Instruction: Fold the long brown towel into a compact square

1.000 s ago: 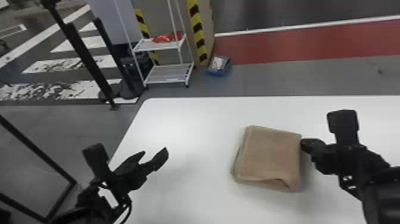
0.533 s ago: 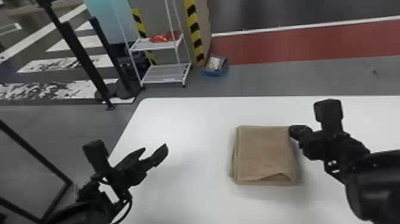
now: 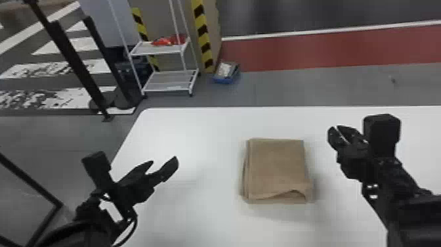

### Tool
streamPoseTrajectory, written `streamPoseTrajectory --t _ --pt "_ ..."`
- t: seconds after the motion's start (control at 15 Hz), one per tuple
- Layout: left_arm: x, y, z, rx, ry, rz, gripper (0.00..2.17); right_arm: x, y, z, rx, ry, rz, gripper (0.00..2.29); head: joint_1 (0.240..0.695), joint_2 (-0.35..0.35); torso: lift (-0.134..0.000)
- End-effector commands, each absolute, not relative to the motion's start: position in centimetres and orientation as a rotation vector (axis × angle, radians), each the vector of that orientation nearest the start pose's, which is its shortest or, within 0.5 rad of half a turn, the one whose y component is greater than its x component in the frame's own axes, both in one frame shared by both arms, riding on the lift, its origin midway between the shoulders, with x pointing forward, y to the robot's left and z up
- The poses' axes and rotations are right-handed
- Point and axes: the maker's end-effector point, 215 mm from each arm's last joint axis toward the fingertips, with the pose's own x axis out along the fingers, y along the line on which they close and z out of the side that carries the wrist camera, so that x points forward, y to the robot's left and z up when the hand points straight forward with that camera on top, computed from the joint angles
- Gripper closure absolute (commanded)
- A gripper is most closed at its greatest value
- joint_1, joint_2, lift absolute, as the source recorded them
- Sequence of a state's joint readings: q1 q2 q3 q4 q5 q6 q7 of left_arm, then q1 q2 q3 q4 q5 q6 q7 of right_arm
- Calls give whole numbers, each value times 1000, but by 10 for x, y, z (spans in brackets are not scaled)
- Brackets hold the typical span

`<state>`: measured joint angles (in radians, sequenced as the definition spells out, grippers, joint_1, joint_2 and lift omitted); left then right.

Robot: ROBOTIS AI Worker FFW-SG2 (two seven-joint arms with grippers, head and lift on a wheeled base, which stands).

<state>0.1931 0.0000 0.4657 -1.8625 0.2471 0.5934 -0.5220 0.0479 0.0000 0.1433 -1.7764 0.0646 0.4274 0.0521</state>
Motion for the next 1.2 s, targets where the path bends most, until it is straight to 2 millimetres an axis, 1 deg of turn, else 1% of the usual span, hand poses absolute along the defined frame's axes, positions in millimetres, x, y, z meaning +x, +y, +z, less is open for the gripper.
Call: streamPoseTrajectory --t 0.0,0.07,0.13,0.2,0.27,0.33,0.4,0.53,0.6,0.73,0.87,0.93,1.0,1.13 --pt "483 334 -414 -323 306 -142 46 524 -140 -348 -45 150 164 -2 695 215 -108" --pt "483 330 -403 -282 244 -144 43 505 -140 -335 -43 84 150 2 695 215 -108" --pt "480 329 -402 -274 224 -146 46 489 -138 -334 -44 59 132 16 695 214 -108" --pt "479 328 -398 -254 180 -148 60 475 -129 -334 -68 36 123 36 695 212 -108" --pt "476 324 -395 -229 134 -152 60 465 -122 -339 -97 33 112 46 695 210 -108" --pt "469 318 -393 -208 104 -157 63 457 -117 -344 -97 35 109 46 695 215 -108" --pt "457 310 -395 -187 89 -155 63 448 -114 -345 -95 26 115 53 695 221 -108" --pt "435 296 -373 -109 -28 -117 63 432 -112 -343 -78 -1 118 63 695 240 -108" --pt "425 289 -374 -89 -27 -111 63 424 -108 -342 -66 -14 125 66 695 244 -108" --pt "411 289 -374 -74 -9 -31 66 408 -107 -338 -51 -41 128 66 695 246 -108" --pt "403 289 -360 -47 -25 -5 63 401 -117 -343 -29 -31 112 70 695 254 -108" --pt "401 289 -357 -38 -22 -8 63 398 -122 -343 -19 -33 104 73 695 253 -108" --pt "400 293 -358 -27 -13 4 63 395 -126 -343 -17 -33 96 76 695 246 -108" --pt "398 310 -362 -18 5 32 63 390 -141 -343 -2 -29 71 83 695 237 -108"
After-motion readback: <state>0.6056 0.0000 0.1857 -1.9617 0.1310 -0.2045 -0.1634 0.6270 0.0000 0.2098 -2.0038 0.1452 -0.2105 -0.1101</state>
